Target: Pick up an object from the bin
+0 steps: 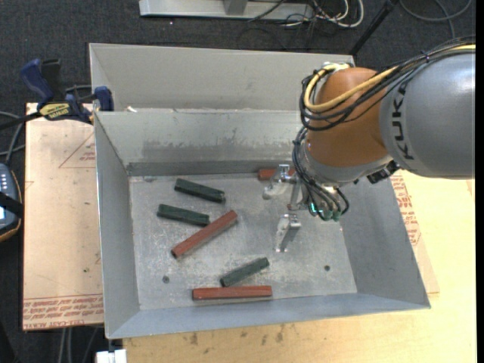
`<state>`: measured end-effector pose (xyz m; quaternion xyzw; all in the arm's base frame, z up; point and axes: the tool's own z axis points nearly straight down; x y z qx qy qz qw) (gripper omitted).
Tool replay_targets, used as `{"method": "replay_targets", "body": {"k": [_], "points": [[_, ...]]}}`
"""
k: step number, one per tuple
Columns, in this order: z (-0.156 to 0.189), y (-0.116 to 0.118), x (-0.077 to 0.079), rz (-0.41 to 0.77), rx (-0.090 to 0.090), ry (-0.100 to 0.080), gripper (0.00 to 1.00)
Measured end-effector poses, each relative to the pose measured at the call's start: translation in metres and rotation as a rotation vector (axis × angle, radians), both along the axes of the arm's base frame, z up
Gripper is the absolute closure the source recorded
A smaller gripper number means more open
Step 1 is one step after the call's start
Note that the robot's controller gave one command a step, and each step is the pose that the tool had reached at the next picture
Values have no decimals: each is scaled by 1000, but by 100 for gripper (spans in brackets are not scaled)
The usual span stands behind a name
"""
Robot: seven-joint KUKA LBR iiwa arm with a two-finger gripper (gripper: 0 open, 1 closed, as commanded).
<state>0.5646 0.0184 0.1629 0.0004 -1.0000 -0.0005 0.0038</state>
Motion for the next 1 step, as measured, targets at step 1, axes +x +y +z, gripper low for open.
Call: {"method": "replay_targets", "body": {"k": [1], "points": [[4, 0, 2, 0, 0, -8, 0]]}}
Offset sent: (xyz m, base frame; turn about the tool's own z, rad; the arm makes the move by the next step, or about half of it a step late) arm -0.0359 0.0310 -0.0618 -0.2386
